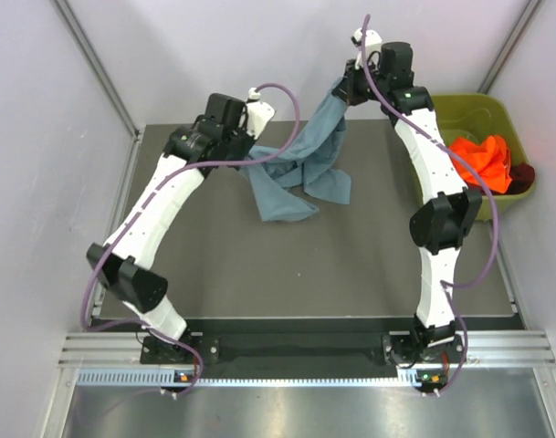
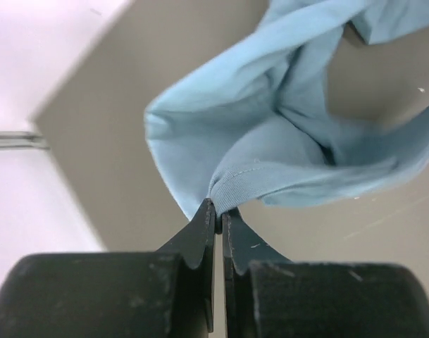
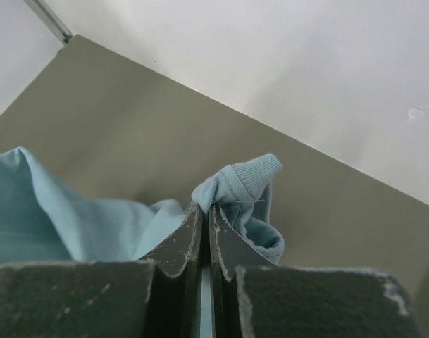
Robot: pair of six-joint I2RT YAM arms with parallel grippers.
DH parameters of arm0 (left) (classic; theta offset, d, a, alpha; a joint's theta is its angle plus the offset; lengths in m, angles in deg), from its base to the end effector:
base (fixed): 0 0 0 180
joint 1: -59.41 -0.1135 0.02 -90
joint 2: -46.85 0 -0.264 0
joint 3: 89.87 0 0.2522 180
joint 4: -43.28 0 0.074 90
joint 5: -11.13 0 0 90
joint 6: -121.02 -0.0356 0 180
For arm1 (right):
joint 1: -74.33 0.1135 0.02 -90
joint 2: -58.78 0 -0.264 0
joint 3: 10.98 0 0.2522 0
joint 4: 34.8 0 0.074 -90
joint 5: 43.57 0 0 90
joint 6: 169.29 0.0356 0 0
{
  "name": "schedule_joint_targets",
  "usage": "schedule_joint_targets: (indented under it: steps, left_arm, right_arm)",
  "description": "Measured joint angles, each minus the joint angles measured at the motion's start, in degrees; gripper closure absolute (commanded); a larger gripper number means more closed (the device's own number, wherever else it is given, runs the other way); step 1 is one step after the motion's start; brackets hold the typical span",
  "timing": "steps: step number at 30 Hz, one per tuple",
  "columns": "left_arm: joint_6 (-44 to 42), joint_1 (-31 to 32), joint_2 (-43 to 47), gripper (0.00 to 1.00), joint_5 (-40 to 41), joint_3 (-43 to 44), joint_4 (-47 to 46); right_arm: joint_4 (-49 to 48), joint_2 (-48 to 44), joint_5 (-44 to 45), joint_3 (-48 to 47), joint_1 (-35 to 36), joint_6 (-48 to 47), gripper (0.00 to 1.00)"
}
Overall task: Fold and stack the t-shirts
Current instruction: Flatten the tshirt out
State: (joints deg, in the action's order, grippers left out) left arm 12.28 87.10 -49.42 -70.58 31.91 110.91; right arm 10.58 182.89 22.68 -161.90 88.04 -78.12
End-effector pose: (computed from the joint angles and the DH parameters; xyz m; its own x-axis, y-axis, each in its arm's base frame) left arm 0.3189 -0.1616 0.4113 -0.4451 0.5926 -0.6714 0.5366 0.7767 0.3299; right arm 0.4767 0.1311 0.4119 -0.3213 -0.0592 -0.9451 -0.5814 0.8001 0.1476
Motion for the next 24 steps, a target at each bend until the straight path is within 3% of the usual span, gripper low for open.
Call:
schedule_joint_targets:
  steps: [7,17,24]
  left_arm:
    - [-8.55,0.76,6.12,1.00,8.07,0.11,-2.99]
    - [-20.44,0.28,28.35,1.00,10.67,-15.89,-27.78]
    - [-22.47,0.28,32.22,1.00,10.91,-15.23,-36.94]
  right_arm:
    - [1.01,-13.94,-2.32,5.35,-0.02,2.34,1.00]
    - [0.28,-40.54,-4.83,14.86,-0.13,6.36,1.00]
    - [0.79,-45.66,-4.52,12.66,-0.11,8.13,1.00]
